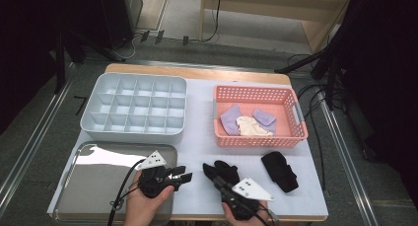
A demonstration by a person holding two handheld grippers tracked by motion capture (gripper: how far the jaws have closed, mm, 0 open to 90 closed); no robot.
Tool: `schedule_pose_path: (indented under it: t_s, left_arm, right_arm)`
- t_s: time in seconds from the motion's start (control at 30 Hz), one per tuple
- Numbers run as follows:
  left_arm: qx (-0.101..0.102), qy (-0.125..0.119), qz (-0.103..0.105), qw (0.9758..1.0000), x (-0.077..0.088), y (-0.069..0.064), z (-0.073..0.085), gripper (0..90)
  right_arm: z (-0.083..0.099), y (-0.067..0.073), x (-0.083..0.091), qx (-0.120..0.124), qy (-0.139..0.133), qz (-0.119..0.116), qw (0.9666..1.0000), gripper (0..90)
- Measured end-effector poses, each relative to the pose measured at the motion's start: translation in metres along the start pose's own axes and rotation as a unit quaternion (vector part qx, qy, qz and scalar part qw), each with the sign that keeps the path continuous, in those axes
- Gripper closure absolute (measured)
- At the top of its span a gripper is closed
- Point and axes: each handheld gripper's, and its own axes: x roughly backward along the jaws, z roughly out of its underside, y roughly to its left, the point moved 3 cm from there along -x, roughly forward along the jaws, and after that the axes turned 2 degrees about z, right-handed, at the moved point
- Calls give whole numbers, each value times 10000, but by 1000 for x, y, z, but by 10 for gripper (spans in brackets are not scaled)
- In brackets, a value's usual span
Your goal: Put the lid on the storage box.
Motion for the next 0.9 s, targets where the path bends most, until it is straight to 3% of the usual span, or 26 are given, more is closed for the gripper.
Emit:
schedule_pose_path:
  t_s: [0.07, 0.2, 0.3, 0.33, 0.37, 0.43, 0.57, 0.6, 0.63, 0.7, 0.77, 0.83, 0.9]
  left_arm:
    - [2, 15, -1, 10000, 0, 1, 0, 588]
    - [-12, 21, 1, 10000, -1, 0, 0, 588]
    - [-27, 33, 17, 10000, -2, -1, 0, 588]
    - [-21, 39, 16, 10000, -2, -1, 0, 587]
    - [-21, 40, 10, 10000, -2, -1, -1, 587]
    - [-22, 37, 15, 10000, -3, 0, -1, 587]
    - [4, 52, 13, 10000, -4, 0, 0, 586]
    - [6, 57, 14, 10000, -4, 0, 1, 587]
    - [-5, 59, 12, 10000, -5, 0, 1, 586]
    - [-20, 57, 9, 10000, -6, -1, 1, 585]
    - [-22, 27, 20, 10000, -6, -2, 1, 582]
    - [-27, 16, 4, 10000, -5, -3, 1, 580]
    - [-20, 0, 4, 10000, -5, -2, 1, 579]
  right_arm:
    - [-9, -16, 15, -285, -348, 176, 9988, 869]
    - [-10, -57, 36, -670, -598, 971, 9912, 866]
    - [-1, -90, 47, -1031, -603, 1716, 9779, 817]
    - [1, -98, 51, -1145, -619, 1929, 9725, 754]
    - [1, -105, 57, -1257, -669, 2227, 9644, 695]
    - [-3, -107, 67, -1271, -838, 2359, 9598, 677]
    - [-15, -91, 80, -759, -1125, 2566, 9569, 658]
    - [-17, -84, 78, -693, -1114, 2518, 9588, 658]
    - [-17, -77, 74, -656, -1047, 2340, 9644, 654]
    - [-13, -65, 57, -682, -744, 1789, 9787, 641]
    - [-5, -56, 36, -786, -359, 1351, 9871, 622]
    - [4, -49, 17, -883, 72, 1126, 9897, 572]
    - [12, -44, 2, -870, 409, 1035, 9900, 574]
